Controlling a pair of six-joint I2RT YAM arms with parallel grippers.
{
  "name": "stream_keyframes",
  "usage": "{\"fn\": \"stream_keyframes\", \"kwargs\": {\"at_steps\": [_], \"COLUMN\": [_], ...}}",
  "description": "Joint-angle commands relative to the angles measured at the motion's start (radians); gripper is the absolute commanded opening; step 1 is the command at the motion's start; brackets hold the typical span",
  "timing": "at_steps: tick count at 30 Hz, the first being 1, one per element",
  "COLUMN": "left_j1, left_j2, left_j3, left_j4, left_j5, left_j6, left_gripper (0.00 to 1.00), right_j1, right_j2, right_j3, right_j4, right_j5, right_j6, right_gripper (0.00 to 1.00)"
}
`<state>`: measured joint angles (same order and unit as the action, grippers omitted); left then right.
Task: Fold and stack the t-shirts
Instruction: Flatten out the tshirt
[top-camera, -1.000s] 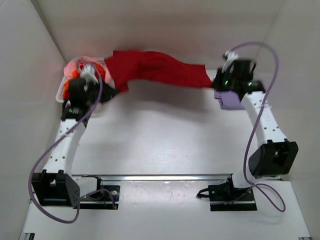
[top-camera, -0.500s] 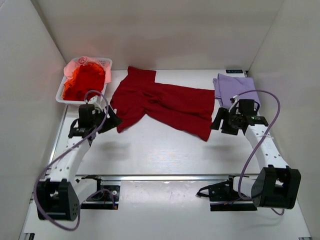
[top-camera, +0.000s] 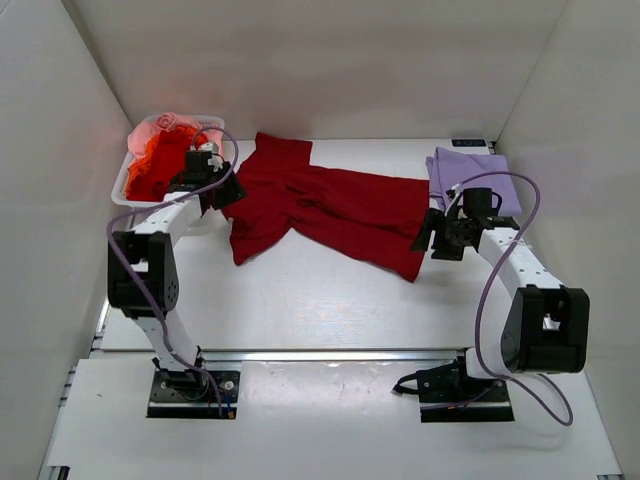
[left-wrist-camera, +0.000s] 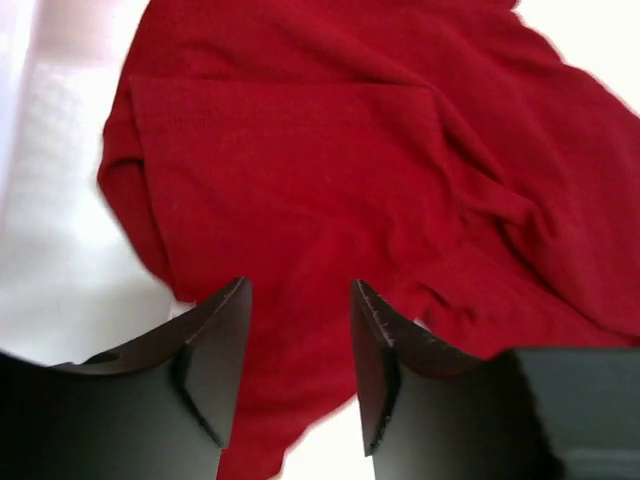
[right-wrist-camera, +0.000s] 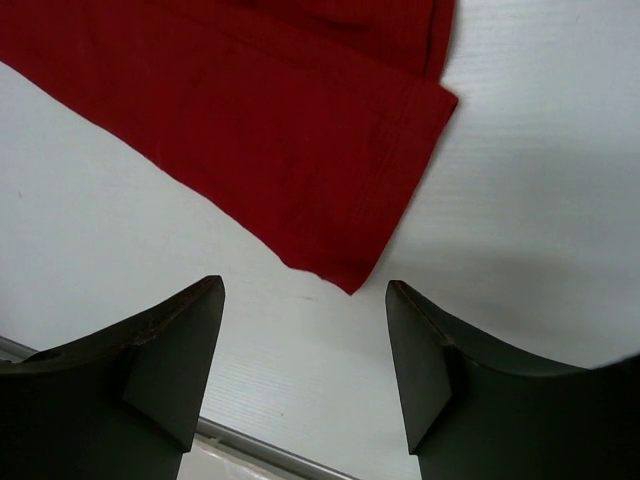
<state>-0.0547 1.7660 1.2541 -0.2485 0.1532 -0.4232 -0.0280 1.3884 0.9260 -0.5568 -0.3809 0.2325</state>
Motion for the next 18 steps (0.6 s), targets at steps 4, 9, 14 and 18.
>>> {"fn": "stream_keyframes", "kwargs": {"at_steps": [4, 9, 14, 18], "left_j1": [0.016, 0.024, 0.026, 0.036], "left_j2": [0.134, 0.147, 0.145, 0.138], "left_j3": [0.1, 0.076, 0.064, 0.044], "left_j4": [-0.04, -0.049, -0.043, 0.009], "left_j5": [-0.05, -0.095, -0.133, -0.152], "left_j6": [-0.037, -0.037, -0.037, -0.049], "left_gripper": [0.5, 0.46, 0.54, 0.58], "right_j1": [-0.003, -0.003, 0.011, 0.014], "right_j2": [0.057, 0.083, 0.096, 0.095], "right_j3": [0.073, 0.068, 0.063, 0.051], "right_j4": [0.066, 0.081, 0.092, 0.098], "right_j5": [-0.019, -0.027, -0.035, -0.036], "right_j6": [-0.01, -0.007, -0.005, 0.001], "right_gripper": [0.63, 0.63, 0.64, 0.63]}}
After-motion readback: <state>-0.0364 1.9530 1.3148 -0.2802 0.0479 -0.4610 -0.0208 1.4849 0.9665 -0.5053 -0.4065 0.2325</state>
